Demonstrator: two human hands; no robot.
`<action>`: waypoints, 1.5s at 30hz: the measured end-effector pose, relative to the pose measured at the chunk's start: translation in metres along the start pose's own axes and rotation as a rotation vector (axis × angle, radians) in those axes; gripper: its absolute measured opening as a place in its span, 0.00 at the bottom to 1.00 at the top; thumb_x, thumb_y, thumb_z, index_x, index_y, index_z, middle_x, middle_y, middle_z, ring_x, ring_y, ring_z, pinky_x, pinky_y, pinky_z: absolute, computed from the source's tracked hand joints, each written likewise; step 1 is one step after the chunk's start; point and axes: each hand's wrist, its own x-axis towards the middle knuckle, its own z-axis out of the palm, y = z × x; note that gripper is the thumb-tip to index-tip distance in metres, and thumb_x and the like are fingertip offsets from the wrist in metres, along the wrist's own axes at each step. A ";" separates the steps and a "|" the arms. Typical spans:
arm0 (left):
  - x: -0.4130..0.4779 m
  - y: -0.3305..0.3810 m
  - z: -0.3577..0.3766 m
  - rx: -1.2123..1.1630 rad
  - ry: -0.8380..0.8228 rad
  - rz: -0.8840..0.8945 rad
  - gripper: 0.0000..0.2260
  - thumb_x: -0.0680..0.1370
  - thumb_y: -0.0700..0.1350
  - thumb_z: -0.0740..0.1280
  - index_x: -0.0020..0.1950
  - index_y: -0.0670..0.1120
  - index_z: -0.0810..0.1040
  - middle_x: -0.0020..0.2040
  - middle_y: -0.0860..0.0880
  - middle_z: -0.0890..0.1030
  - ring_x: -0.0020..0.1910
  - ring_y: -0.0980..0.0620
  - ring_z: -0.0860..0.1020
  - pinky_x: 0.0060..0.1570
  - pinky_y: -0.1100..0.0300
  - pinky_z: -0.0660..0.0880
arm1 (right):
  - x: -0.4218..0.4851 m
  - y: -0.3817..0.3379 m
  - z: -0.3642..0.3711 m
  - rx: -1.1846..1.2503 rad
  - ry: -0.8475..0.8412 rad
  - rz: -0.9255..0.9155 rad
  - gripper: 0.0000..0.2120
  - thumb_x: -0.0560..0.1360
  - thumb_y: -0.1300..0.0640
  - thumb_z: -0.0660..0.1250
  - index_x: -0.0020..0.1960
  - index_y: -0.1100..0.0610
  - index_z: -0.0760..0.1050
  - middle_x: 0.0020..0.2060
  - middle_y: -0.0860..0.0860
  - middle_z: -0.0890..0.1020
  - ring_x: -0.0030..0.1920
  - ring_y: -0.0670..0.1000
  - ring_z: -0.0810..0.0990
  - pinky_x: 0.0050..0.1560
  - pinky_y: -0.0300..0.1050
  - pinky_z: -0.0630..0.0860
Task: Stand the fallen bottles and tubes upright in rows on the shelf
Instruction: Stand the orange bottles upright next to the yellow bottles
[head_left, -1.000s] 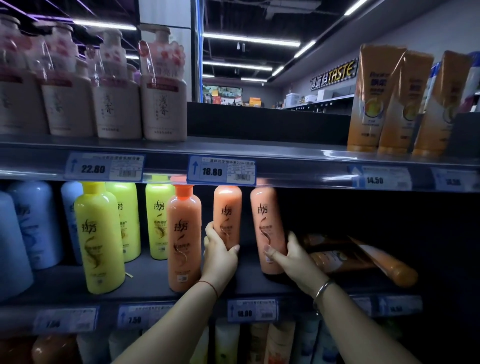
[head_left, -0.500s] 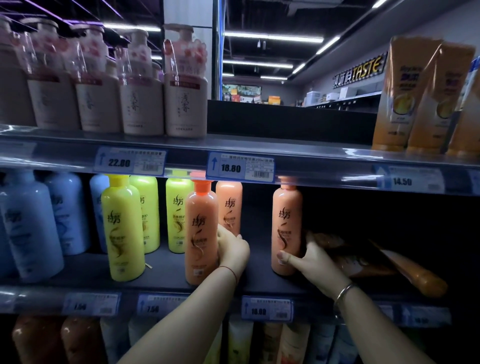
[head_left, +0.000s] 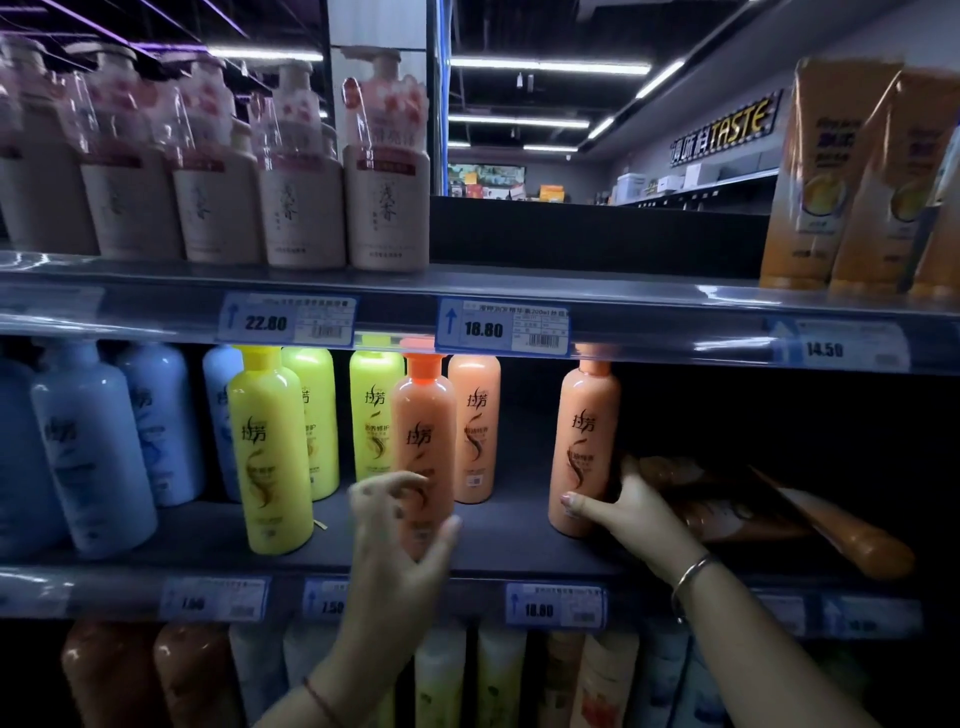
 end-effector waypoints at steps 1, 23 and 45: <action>0.006 -0.009 -0.006 0.011 0.049 -0.003 0.24 0.71 0.40 0.74 0.59 0.54 0.66 0.59 0.50 0.65 0.53 0.61 0.69 0.51 0.73 0.70 | -0.003 -0.002 0.000 -0.025 0.009 0.001 0.33 0.67 0.55 0.77 0.67 0.56 0.66 0.58 0.52 0.81 0.58 0.52 0.79 0.63 0.47 0.73; 0.071 -0.073 -0.038 -0.144 -0.604 -0.190 0.33 0.64 0.51 0.79 0.63 0.63 0.66 0.59 0.51 0.78 0.57 0.52 0.80 0.52 0.54 0.81 | -0.003 -0.075 0.102 -0.008 -0.054 -0.036 0.26 0.72 0.60 0.71 0.68 0.52 0.66 0.53 0.42 0.76 0.58 0.46 0.77 0.60 0.41 0.73; 0.074 -0.086 -0.038 -0.143 -0.625 -0.191 0.28 0.68 0.42 0.77 0.62 0.59 0.71 0.57 0.51 0.82 0.57 0.56 0.80 0.57 0.55 0.79 | 0.035 -0.055 0.110 0.072 -0.192 -0.047 0.31 0.66 0.58 0.78 0.64 0.51 0.68 0.53 0.47 0.80 0.51 0.42 0.79 0.37 0.30 0.76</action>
